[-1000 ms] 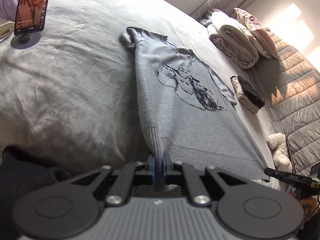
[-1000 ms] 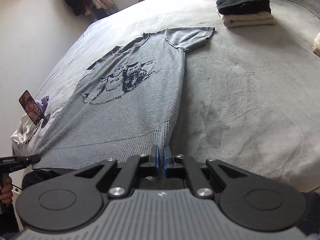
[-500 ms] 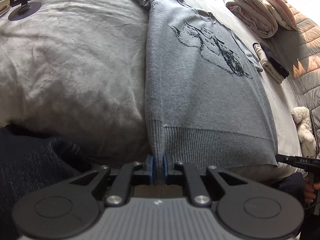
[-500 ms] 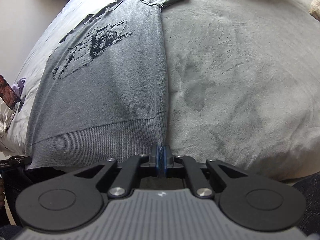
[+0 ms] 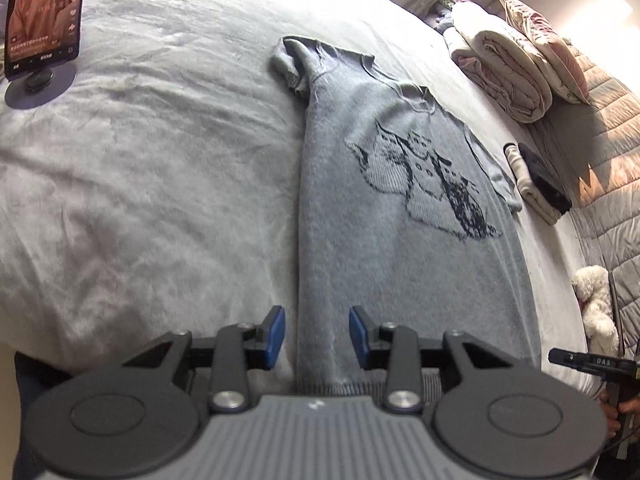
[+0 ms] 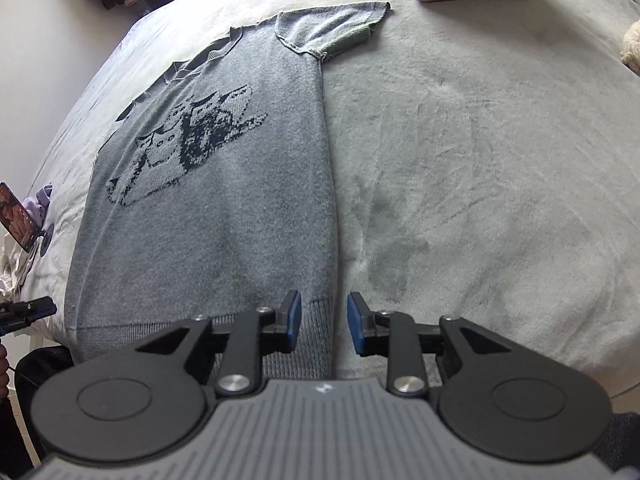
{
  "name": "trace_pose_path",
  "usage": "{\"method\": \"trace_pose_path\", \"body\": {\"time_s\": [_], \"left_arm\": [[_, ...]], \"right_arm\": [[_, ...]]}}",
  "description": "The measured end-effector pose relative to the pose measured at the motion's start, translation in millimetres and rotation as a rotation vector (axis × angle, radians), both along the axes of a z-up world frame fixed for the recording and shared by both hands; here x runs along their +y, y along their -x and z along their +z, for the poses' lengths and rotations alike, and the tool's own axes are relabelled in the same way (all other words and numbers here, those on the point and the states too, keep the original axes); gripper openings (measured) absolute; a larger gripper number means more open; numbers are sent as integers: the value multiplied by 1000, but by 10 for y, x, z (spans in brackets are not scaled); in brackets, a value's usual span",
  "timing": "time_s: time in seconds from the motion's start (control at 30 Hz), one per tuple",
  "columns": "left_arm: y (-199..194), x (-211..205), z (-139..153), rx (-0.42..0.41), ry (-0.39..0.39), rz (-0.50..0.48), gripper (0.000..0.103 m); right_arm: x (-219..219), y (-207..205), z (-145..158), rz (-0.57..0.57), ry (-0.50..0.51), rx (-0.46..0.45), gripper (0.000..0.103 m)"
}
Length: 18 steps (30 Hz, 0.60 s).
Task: Fold clothes
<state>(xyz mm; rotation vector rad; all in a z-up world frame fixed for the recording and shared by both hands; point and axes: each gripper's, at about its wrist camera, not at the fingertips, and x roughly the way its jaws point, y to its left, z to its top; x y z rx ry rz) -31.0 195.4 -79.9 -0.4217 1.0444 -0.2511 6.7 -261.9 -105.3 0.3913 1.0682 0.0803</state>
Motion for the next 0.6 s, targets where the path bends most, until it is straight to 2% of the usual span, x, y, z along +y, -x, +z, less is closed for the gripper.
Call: {"method": "trace_pose_path", "body": {"time_s": [0.33, 0.6], "left_arm": [[-814, 49, 22, -48, 1, 103, 36], [-1326, 8, -6, -66, -27, 168, 36]], "right_arm": [[405, -643, 142, 99, 11, -39, 30], [973, -1282, 250, 203, 6, -83, 30]]}}
